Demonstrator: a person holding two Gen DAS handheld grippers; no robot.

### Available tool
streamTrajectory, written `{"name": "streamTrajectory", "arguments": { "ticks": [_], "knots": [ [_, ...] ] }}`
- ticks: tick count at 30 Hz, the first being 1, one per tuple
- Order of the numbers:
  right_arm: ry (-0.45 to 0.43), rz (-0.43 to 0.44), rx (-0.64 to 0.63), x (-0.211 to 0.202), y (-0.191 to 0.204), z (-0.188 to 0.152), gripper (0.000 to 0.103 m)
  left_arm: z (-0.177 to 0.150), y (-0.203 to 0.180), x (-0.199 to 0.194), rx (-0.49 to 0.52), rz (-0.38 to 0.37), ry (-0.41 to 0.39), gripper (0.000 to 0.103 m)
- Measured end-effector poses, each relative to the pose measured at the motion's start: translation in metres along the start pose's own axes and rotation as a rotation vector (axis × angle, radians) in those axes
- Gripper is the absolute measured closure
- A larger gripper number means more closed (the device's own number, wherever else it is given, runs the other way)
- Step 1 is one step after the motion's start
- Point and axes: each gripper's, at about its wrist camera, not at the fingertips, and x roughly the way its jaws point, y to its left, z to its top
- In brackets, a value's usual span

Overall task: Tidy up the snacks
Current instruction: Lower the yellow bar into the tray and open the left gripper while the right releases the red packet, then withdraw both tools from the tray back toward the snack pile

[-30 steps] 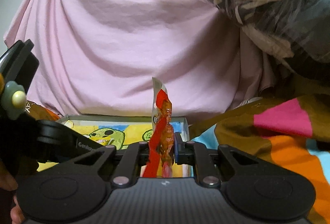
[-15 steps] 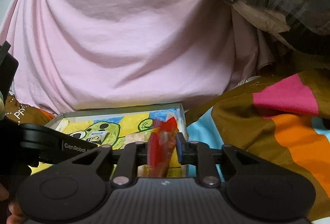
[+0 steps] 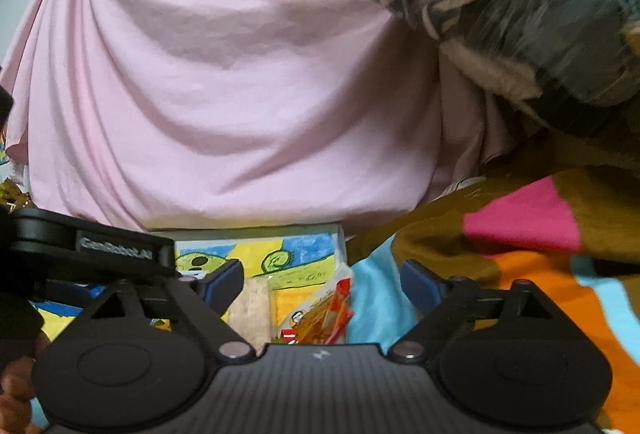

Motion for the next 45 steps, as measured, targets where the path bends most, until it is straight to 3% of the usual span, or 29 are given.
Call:
{"name": "streamTrajectory", "arguments": {
  "ticks": [5, 13, 27, 35, 45],
  "knots": [
    [-0.033, -0.021, -0.007, -0.026, 0.001, 0.009, 0.0, 0.002, 0.005, -0.031, 0.005, -0.002, -0.034, 0.001],
    [-0.067, -0.025, -0.05, -0.074, 0.014, 0.017, 0.0, -0.011, 0.027, -0.079, -0.001, 0.003, -0.06, 0.001],
    [-0.032, 0.012, -0.062, -0.155, 0.032, 0.013, 0.0, -0.051, 0.07, -0.175, 0.047, -0.016, -0.089, 0.001],
    [-0.016, 0.052, -0.114, -0.196, 0.051, 0.001, 0.0, -0.077, 0.1, -0.199, 0.049, -0.012, -0.065, 0.001],
    [0.107, 0.124, -0.149, -0.218, 0.073, -0.019, 0.0, -0.114, 0.141, -0.211, 0.048, 0.015, -0.005, 0.001]
  ]
}}
